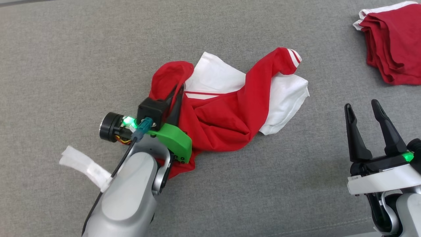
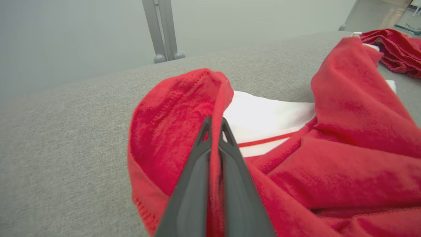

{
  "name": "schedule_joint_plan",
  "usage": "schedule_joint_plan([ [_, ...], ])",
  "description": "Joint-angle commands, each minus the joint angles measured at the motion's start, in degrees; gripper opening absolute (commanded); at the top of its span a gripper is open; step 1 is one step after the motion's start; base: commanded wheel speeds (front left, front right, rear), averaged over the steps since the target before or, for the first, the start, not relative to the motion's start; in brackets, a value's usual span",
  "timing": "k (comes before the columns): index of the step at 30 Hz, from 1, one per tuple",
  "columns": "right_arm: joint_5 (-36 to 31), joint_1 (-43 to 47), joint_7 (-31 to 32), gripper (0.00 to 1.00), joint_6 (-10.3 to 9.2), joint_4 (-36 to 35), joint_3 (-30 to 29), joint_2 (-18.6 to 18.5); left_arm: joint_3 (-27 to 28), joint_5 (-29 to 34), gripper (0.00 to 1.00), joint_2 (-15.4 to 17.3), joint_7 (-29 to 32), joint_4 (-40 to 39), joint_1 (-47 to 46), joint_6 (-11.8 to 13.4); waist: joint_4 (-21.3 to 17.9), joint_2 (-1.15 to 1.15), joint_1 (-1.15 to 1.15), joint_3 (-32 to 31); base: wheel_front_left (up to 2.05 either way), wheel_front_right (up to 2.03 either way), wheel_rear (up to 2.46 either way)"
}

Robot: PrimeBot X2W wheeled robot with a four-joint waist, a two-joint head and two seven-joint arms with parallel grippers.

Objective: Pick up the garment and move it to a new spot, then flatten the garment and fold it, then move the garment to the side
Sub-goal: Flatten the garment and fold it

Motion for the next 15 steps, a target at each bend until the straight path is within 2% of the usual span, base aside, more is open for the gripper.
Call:
schedule_joint_plan([
  [1,0.26,0.12,-0.27,1.00,0.01,0.13,-0.31,0.18,0.98,-0.71,0.00,0.30,-1.74,-0.93,1.99,0.87,0.56,0.00,0.00,-0.24,0.00,0.00,0.00],
  [7,0.46,0.61,-0.22,1.00,0.01,0.16,-0.91,0.05,5.61,-4.99,0.00,0.90,-6.96,-8.67,11.32,4.35,2.88,0.00,0.00,-1.16,0.00,0.00,0.00],
  [12,0.62,1.02,0.31,1.00,0.01,-0.11,-1.41,0.14,8.31,-8.61,0.00,0.82,-8.53,-13.36,19.72,6.30,4.53,0.00,0.00,-2.06,0.00,0.00,0.00],
  [13,0.59,1.08,0.52,1.00,0.01,-0.22,-1.35,0.20,8.65,-9.82,0.27,0.73,-8.68,-13.65,21.22,6.41,4.74,0.00,0.00,-2.27,0.00,0.00,0.00],
  [15,0.42,1.42,0.74,1.00,0.01,-0.37,-1.36,0.24,9.00,-10.39,1.00,0.62,-9.08,-14.12,22.82,7.11,5.05,0.00,0.00,-2.71,0.00,0.00,0.00],
])
